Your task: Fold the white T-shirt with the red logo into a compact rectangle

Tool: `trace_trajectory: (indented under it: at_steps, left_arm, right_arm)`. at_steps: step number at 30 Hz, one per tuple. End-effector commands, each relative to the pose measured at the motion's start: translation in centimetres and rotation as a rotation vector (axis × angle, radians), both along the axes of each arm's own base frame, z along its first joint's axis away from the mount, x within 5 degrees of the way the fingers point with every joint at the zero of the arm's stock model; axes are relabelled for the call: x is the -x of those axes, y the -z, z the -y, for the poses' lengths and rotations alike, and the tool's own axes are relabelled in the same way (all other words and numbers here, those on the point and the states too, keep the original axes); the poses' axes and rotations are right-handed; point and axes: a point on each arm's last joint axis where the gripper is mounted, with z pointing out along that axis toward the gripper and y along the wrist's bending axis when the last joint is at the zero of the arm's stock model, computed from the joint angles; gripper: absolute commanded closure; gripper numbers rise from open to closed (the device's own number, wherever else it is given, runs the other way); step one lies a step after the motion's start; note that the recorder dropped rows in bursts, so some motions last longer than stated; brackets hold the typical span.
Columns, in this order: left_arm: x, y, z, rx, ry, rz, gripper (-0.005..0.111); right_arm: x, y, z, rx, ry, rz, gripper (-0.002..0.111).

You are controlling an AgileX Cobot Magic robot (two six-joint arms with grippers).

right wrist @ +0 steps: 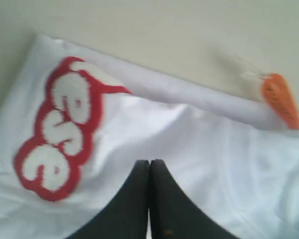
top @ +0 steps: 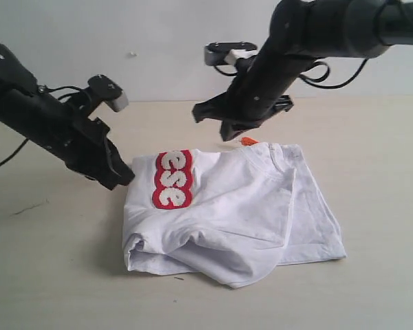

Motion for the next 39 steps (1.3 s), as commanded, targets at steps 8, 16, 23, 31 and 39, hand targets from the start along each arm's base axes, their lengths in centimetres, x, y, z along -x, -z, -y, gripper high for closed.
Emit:
trace_trajectory:
  at_steps: [8,16,23,31,39]
  left_arm:
    - [2.2,5.7,4.9,-0.077,0.144,-0.120,0.107]
    - [0.8,9.4,0.9,-0.344,0.020,-0.179,0.107]
    - [0.6,5.1,0.7,-0.251,0.016,-0.100,0.107]
    - [0.8,-1.8,1.4,-0.066,-0.041,0.098,0.107]
    - [1.0,-2.3,1.4,-0.060,-0.038,0.100,0.107]
  right_arm:
    - [3.1,6.5,4.4,0.134,0.050,-0.129,0.108]
    - [4.3,7.7,3.6,0.050,-0.014,-0.169,0.108]
    - [3.6,5.8,5.4,0.035,0.030,-0.090,0.082]
    - [3.1,8.6,6.6,-0.033,0.115,-0.154,0.054]
    - [3.1,9.6,6.2,-0.061,0.079,-0.173,0.054]
